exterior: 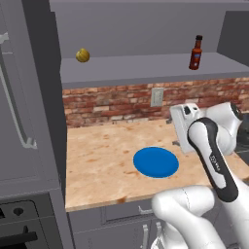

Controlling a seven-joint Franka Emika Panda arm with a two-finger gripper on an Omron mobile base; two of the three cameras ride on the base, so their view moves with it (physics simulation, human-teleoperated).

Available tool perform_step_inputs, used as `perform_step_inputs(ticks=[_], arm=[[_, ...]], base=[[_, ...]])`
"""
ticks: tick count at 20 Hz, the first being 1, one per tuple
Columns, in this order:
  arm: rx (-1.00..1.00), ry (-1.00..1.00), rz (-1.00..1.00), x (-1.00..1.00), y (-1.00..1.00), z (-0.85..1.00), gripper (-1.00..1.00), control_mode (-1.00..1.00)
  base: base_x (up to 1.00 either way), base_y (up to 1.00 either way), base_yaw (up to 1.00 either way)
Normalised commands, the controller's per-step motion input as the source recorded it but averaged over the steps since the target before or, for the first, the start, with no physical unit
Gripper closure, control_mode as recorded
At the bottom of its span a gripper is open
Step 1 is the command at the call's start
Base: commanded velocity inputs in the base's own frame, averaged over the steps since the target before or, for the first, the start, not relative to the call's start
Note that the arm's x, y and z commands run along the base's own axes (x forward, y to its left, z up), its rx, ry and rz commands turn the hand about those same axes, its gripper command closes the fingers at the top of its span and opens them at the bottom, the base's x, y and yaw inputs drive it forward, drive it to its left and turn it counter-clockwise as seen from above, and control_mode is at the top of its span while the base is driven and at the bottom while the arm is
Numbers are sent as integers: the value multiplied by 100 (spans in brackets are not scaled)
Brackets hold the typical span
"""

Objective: Pick the steak from the plate and place it on the cutting board. Then pick the condiment bottle from the cabinet and place it next to the cutting board.

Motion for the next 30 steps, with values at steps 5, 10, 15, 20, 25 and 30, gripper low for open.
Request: perform_step_inputs(ticks=[5,10,15,20,25,30], arm=[[7,0,-5,-6,0,10,-100,-100],[10,1,-3,-2,0,16,-100,-100],[11,2,-1,0,0,17,-100,-100],[13,6,-4,0,-7,10,-100,-100],[16,8,-5,0,-18,5,-100,-100],[15,8,-5,0,-23,0,-100,-100]], base=[[0,0,0],[0,0,0],[0,0,0],[0,0,0],[0,0,0],[0,0,0]])
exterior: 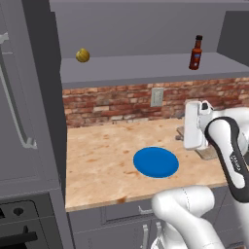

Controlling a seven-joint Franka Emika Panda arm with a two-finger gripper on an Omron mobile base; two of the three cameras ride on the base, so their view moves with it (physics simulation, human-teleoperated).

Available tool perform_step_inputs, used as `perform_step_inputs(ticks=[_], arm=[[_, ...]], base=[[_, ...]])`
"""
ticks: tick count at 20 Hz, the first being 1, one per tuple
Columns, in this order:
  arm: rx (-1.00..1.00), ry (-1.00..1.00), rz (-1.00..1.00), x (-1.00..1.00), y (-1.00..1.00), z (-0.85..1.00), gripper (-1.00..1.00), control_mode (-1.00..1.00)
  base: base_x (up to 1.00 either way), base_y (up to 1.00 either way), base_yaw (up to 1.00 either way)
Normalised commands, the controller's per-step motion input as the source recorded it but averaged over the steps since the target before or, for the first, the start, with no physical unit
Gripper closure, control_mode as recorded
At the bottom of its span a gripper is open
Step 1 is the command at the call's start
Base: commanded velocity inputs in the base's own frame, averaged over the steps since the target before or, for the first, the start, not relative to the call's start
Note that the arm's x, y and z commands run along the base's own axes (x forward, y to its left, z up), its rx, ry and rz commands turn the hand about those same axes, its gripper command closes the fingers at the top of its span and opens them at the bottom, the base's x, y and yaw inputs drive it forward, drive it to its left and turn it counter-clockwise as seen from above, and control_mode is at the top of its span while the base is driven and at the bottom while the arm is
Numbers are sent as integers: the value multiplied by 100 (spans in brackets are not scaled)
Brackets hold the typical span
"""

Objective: Pick the steak from the plate and place it on the cutting board. Then pick the condiment bottle from the cabinet and place it next to the cutting board.

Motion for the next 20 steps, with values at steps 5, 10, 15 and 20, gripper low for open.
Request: perform_step_inputs(ticks=[5,10,15,20], arm=[[14,4,-4,0,-24,0,-100,-100],[13,1,-4,0,-20,0,-100,-100],[10,0,-4,0,-13,2,-100,-100],[7,0,-4,0,-8,9,-100,-100]], base=[[0,0,0],[0,0,0],[0,0,0],[0,0,0]])
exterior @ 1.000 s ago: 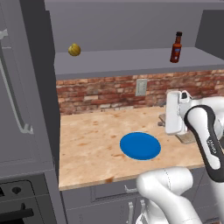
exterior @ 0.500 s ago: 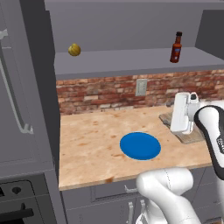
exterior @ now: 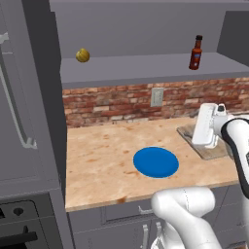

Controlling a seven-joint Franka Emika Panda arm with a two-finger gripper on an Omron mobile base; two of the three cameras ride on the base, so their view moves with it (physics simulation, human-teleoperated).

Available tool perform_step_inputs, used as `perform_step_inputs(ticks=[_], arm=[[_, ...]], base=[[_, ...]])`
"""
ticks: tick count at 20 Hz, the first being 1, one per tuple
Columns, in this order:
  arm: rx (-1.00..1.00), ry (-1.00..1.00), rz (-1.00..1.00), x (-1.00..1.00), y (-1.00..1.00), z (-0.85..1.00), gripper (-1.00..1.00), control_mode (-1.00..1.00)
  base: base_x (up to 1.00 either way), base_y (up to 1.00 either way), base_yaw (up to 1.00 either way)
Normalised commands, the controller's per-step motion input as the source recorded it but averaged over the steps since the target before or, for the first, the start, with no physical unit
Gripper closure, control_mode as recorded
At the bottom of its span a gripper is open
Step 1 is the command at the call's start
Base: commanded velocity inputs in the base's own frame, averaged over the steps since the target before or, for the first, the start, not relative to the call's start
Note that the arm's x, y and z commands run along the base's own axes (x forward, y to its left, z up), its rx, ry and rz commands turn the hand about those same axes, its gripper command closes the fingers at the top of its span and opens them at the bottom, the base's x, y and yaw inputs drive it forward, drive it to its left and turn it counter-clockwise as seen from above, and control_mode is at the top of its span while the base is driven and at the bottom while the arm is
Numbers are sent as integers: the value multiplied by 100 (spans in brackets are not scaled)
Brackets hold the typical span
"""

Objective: Pick the steak from the plate and place it on the cutting board. Then pick the condiment bottle from the cabinet and place it next to the cutting board.

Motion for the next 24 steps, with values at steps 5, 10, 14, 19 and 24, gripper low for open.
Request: perform_step_inputs(ticks=[5,10,14,19,24], arm=[[6,0,-7,0,-5,22,-100,-100],[6,2,-7,0,0,31,-100,-100],[6,3,-7,0,0,31,-100,-100],[6,3,-6,0,0,31,-100,-100],[7,2,-6,0,0,29,-100,-100]], base=[[0,0,0],[0,0,0],[0,0,0],[0,0,0],[0,0,0]])
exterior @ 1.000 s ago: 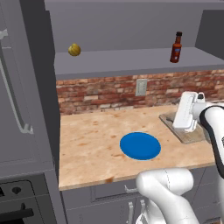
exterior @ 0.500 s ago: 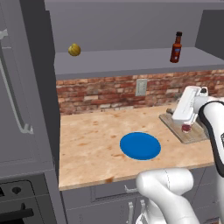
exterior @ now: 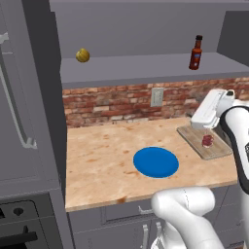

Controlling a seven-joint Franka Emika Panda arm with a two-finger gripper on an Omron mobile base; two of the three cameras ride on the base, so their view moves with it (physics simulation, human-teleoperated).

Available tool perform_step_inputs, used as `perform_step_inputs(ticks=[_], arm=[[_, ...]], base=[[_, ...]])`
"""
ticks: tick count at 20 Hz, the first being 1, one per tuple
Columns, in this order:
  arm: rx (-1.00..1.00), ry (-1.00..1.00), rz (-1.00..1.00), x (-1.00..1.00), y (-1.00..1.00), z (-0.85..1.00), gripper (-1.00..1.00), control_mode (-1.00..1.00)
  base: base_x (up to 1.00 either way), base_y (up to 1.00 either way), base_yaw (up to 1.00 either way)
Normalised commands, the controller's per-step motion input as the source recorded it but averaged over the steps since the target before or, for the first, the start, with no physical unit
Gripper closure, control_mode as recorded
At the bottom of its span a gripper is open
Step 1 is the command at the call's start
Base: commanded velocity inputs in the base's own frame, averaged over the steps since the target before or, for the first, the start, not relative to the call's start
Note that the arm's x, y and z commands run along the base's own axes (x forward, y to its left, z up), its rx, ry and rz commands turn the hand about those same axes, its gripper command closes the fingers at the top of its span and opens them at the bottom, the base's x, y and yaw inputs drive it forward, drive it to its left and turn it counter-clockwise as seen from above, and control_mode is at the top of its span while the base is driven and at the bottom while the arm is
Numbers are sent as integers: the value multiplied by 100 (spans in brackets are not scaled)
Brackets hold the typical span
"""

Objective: Pick the steak from the plate and place it on the cutting board. Then pick the condiment bottle from the cabinet and place it next to the cutting board.

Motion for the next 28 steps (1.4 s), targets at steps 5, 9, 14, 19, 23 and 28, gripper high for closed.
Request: perform_step_inputs(ticks=[5,9,14,19,23,28], arm=[[8,0,-6,0,0,25,-100,-100],[8,0,-6,0,0,23,-100,-100],[9,0,-6,1,0,24,-100,-100],[8,0,-6,1,0,24,-100,-100],[6,0,-6,1,-1,22,-100,-100],[5,1,-5,0,-6,22,-100,-100]], base=[[0,0,0],[0,0,0],[0,0,0],[0,0,0],[0,0,0],[0,0,0]])
